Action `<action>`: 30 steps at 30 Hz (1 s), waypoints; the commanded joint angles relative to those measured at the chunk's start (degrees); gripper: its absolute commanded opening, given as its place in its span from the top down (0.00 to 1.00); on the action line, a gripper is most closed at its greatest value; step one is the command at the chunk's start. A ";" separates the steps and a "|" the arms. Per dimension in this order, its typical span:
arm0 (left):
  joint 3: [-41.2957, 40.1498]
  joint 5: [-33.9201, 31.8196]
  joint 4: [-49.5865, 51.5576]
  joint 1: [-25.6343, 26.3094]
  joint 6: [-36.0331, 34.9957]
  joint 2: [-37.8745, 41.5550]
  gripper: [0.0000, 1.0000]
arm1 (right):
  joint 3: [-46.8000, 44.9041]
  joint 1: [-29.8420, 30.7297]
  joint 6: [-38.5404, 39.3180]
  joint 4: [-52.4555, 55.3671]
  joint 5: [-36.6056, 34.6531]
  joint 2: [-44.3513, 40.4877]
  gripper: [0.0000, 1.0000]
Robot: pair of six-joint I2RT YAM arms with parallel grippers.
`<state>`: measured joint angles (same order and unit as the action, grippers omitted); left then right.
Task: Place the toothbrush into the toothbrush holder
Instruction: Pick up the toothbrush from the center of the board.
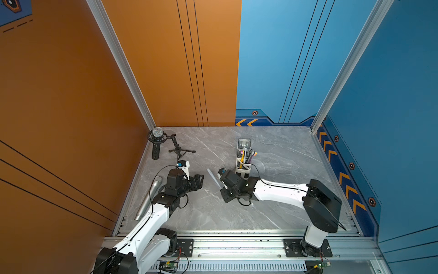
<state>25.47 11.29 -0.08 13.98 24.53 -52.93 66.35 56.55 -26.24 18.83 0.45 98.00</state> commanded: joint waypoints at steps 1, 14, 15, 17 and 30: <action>0.11 2.63 -4.66 2.65 -6.62 1.10 0.28 | -0.16 -3.16 -1.76 6.42 3.58 -4.85 1.00; 7.43 -6.44 -9.69 24.70 -36.47 -8.00 0.28 | 7.10 -13.28 -0.63 18.82 21.64 -9.64 1.00; 6.96 -5.89 -10.71 24.93 -36.87 -7.69 0.28 | 7.14 -13.97 -0.70 18.96 22.67 -10.04 1.00; 6.16 -5.06 -12.23 25.29 -38.13 -7.20 0.28 | 7.06 -15.53 -0.85 18.97 25.65 -10.86 1.00; 6.57 -6.73 -19.22 28.25 -45.26 -11.79 0.26 | 5.38 -21.89 -0.91 20.24 35.36 -14.62 1.00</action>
<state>31.55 6.00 -16.62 41.23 -17.34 -63.57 71.83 35.29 -27.05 36.88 32.60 85.34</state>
